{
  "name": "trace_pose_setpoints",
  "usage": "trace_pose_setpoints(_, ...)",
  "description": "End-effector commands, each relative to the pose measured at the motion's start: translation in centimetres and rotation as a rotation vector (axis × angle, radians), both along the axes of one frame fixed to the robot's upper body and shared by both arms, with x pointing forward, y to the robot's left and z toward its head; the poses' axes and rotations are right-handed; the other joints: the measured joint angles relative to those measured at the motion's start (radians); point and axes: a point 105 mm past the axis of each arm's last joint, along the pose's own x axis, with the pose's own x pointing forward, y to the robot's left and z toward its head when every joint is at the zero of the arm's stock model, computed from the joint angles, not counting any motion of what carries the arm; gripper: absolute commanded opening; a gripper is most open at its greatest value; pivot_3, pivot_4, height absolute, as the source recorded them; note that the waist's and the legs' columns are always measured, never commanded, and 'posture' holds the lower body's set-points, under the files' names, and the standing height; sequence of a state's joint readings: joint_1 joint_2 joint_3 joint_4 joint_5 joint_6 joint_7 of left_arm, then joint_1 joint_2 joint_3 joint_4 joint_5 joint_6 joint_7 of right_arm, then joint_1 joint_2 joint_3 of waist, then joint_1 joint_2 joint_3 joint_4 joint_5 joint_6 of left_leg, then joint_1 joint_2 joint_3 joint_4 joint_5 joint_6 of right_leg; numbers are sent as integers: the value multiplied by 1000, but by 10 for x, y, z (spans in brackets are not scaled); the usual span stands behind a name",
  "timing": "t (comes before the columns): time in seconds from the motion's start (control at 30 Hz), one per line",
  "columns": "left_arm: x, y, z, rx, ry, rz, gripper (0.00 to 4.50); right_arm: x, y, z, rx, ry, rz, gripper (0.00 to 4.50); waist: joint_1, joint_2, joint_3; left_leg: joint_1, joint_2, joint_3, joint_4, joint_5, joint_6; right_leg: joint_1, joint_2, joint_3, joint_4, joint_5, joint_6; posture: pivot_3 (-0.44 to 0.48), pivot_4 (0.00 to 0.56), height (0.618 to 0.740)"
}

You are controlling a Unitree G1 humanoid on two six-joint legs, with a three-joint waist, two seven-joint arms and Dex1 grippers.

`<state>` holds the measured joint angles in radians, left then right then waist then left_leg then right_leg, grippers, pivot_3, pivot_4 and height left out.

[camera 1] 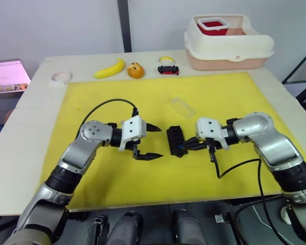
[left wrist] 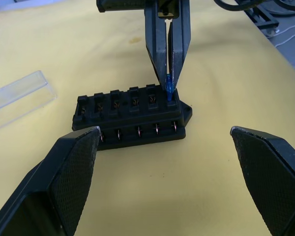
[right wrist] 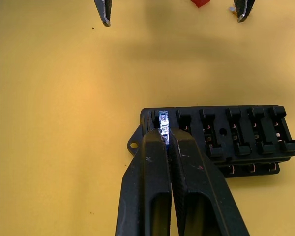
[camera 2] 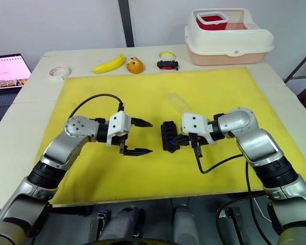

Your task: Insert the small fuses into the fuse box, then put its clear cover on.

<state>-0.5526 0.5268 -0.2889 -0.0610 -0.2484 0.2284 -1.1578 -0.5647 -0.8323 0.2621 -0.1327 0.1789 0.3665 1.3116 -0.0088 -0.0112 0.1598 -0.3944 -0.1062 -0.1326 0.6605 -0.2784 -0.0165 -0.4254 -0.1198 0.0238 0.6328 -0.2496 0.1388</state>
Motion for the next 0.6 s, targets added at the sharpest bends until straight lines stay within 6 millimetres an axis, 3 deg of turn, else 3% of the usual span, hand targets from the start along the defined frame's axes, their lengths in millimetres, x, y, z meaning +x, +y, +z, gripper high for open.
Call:
trace_pose_setpoints(0.03, -1, -1, 9, -15, -39, -14, 4500, -2, 1, 5, -3, -23, 13, 59, 0, 0, 0, 0, 0, 0, 0, 0, 0, 0, 0, 0, 0, 0, 0, 0, 150, 740)
trace_pose_setpoints(0.27, -1, -2, 9, -17, -40, -13, 4500, -3, 2, 7, 3, -34, 15, 59, 0, 0, 0, 0, 0, 0, 0, 0, 0, 0, 0, 0, 0, 0, 0, 0, 150, 740)
trace_pose_setpoints(0.37, -1, -2, 9, -17, -40, -12, 4500, -5, 4, 18, 28, -38, 20, 996, 0, 0, 0, 0, 0, 0, 0, 0, 0, 0, 0, 0, 0, 0, 0, 0, 150, 740)
trace_pose_setpoints(0.57, -2, -2, 10, -14, -41, -14, 4500, -14, 7, 38, 96, -29, 19, 3953, 1, 0, 0, 0, 0, 0, 0, 0, 0, 0, 0, 0, 0, 0, 0, 0, 150, 740)
trace_pose_setpoints(0.6, -2, -2, 10, -14, -41, -15, 4500, -14, 8, 40, 117, -20, 12, 3953, 1, 0, 0, 0, 0, 0, 0, 0, 0, 0, 0, 0, 0, 0, 0, 0, 150, 740)
